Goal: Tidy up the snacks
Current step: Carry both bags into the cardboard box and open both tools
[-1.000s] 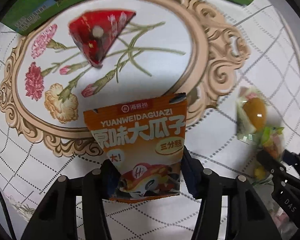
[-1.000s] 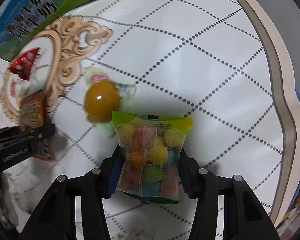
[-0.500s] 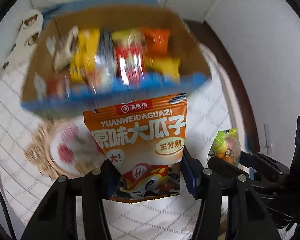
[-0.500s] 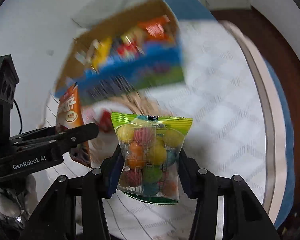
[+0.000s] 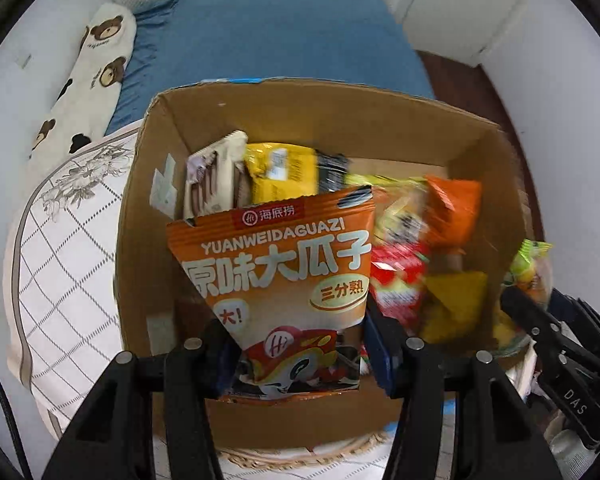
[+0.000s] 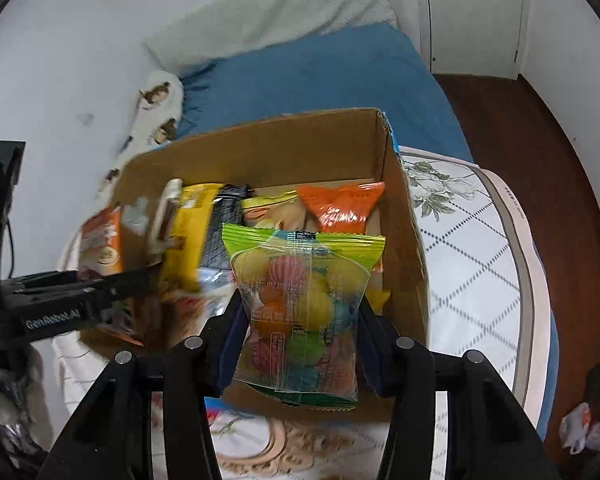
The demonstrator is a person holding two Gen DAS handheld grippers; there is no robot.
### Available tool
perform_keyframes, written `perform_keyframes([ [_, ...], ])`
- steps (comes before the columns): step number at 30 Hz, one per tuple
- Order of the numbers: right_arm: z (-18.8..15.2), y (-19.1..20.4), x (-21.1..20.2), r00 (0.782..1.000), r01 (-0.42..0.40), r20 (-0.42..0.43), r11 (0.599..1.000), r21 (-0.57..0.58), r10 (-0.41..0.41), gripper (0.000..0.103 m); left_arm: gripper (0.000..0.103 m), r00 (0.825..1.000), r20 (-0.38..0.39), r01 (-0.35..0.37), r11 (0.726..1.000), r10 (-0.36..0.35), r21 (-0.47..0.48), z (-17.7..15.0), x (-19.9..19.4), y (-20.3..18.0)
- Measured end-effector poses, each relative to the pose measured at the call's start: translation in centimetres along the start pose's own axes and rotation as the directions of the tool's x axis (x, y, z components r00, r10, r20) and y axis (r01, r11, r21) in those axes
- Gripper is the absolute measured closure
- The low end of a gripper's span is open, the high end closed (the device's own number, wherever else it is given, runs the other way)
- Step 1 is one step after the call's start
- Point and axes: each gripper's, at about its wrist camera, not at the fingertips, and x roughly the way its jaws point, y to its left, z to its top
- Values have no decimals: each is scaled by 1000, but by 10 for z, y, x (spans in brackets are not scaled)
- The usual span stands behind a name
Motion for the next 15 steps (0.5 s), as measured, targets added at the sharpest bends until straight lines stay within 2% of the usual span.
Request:
perform_keyframes([
  [3,16,1,27,999,31,-27,999,-17,-31,50,52,999,-36,-25,1000,25,-11,16,24,7],
  [7,26,7,58,995,65,-72,997,-45,-68,49,51,996,-86,-12,1000,10,-23,29,47,11],
  [9,28,8,70,991,91,-96,994,-62,-97,36,45,994,-107,-40,999,37,-22,32,59,12],
  [11,27,7,77,987,111,-108,991,-69,-118,5,30,994,-99,-57,998,56,-14,35,66,13],
  [12,28,7,79,986,117,-112,991,-66,-124,5,25,994,-92,-64,998,62,-14,35,66,11],
  [15,29,7,80,985,120,-114,990,-73,-128,5,20,996,-64,-60,998,59,-20,35,63,11],
])
